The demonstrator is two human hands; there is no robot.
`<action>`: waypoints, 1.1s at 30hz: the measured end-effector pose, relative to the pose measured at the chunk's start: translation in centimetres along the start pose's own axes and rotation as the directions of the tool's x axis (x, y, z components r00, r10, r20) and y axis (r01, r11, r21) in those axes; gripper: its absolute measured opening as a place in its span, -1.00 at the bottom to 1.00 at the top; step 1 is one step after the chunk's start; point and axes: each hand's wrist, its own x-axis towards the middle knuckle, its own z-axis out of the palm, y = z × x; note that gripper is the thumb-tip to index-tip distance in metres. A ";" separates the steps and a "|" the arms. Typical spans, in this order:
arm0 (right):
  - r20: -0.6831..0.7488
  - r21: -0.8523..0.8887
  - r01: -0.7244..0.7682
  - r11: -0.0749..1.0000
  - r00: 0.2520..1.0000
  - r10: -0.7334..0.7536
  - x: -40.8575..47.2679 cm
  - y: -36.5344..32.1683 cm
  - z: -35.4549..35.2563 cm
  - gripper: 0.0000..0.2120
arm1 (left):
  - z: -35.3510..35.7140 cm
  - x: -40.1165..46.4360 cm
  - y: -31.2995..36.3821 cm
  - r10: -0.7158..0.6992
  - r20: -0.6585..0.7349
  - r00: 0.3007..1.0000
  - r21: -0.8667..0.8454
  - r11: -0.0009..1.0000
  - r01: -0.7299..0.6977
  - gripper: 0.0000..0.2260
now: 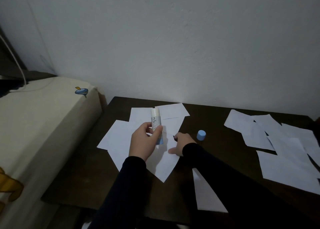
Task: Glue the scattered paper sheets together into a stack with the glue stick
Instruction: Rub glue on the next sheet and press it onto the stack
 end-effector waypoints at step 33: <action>-0.291 0.176 -0.118 0.977 0.942 0.166 -5.5 18.0 -4.6 -0.72 | 9.6 -2.0 3.0 -0.170 0.279 0.945 -0.404 0.872 0.277 -0.55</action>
